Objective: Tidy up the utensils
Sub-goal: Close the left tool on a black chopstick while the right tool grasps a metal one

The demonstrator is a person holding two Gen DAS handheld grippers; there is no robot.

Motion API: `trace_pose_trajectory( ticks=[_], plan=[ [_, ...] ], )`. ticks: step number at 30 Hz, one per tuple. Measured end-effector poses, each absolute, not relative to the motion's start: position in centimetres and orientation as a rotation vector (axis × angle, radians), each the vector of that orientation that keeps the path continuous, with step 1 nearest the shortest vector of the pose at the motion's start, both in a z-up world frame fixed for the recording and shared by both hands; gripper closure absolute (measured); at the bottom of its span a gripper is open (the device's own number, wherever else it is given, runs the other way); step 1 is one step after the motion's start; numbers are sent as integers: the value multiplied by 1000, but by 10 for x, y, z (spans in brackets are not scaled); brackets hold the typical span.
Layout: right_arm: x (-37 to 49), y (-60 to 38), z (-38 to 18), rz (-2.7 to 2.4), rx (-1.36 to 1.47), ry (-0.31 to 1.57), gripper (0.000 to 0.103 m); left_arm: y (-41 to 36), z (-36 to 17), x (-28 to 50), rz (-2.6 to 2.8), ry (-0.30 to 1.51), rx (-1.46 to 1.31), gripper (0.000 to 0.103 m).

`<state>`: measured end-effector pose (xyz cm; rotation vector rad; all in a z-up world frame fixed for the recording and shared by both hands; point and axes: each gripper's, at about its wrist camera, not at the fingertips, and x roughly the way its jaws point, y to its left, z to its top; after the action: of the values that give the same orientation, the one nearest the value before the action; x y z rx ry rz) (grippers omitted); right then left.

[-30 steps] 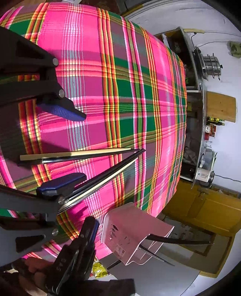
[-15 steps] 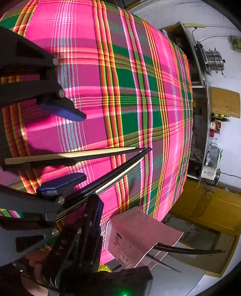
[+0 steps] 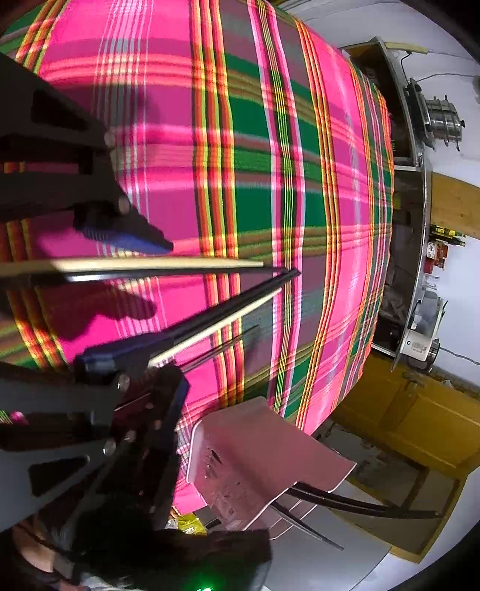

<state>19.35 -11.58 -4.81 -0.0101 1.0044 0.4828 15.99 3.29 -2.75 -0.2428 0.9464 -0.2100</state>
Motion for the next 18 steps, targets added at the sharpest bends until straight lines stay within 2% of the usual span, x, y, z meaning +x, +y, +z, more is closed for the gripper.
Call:
trace_pose_trajectory(
  ticks=[5, 10, 14, 18],
  plan=[
    [188, -130, -48, 473, 16, 1007, 97, 22, -27, 171, -207, 944, -257, 71],
    [184, -138, -48, 477, 30, 1006, 97, 13, -26, 176, -215, 938, -240, 71],
    [183, -140, -48, 479, 38, 1004, 97, 12, -36, 181, -186, 954, -225, 77],
    [182, -143, -49, 477, 46, 1003, 97, 10, -37, 182, -165, 942, -183, 77]
  ],
)
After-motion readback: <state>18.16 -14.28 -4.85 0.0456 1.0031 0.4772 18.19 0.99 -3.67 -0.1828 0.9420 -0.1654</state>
